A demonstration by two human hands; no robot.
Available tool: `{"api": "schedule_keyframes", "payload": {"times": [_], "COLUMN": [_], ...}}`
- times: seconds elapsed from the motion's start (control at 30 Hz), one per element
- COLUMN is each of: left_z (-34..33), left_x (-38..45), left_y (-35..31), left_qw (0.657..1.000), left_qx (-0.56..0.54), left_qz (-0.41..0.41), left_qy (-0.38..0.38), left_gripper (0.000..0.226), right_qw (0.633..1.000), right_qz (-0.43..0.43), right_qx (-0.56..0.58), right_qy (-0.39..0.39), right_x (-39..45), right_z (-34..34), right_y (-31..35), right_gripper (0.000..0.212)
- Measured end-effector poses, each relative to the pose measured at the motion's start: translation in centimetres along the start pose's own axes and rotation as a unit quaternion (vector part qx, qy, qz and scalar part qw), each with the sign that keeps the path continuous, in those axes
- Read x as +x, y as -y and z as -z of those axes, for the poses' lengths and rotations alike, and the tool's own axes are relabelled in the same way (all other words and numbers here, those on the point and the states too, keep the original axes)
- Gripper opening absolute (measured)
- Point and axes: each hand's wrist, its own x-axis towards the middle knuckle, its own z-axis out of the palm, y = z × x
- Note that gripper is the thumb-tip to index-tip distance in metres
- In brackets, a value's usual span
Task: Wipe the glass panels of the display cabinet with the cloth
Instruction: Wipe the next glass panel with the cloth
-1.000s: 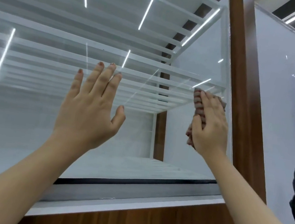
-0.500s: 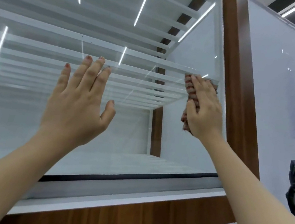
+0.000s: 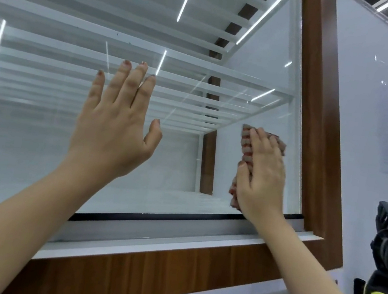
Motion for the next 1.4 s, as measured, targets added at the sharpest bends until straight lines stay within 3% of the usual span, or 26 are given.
{"api": "schedule_keyframes", "payload": {"times": [0.13,0.23,0.63,0.8,0.93,1.03,1.17,1.3,1.4], "left_z": [0.0,0.1,2.3,2.9,2.5,2.4,2.3,2.1,2.0], "left_x": [-0.1,-0.1,-1.3,-2.8,-2.9,-3.0,-3.0,-3.0,-3.1], "left_y": [0.0,0.0,2.6,5.0,4.9,5.0,5.0,5.1,5.2], "left_qw": [1.000,1.000,0.999,0.999,0.999,0.999,1.000,1.000,1.000], "left_qx": [0.001,0.002,-0.007,0.013,0.011,0.011,0.011,0.014,0.009], "left_qz": [0.003,0.003,-0.022,-0.014,-0.007,-0.010,-0.013,-0.017,-0.016], "left_qy": [0.000,0.006,0.022,0.039,0.038,0.029,0.021,0.015,0.013], "left_gripper": [0.069,0.070,0.067,0.069,0.069,0.069,0.067,0.067,0.067], "right_qw": [0.996,0.995,0.999,0.999,0.997,0.987,0.995,1.000,0.999], "right_qz": [0.083,0.095,0.040,-0.028,0.076,0.151,0.093,0.005,0.036], "right_qx": [-0.011,-0.005,-0.014,-0.016,-0.005,-0.012,-0.009,-0.011,-0.004], "right_qy": [0.024,0.027,0.014,-0.020,0.025,0.055,0.039,-0.013,-0.008], "right_x": [-0.6,-0.5,-0.6,0.9,-0.1,-1.3,-0.1,2.0,0.6], "right_z": [-1.5,-1.3,-1.3,-1.9,-2.8,-2.2,-1.5,-3.0,-4.2], "right_y": [4.1,3.7,3.0,5.9,9.7,8.0,5.8,9.7,13.2], "right_gripper": [0.057,0.056,0.058,0.059,0.057,0.057,0.057,0.059,0.058]}}
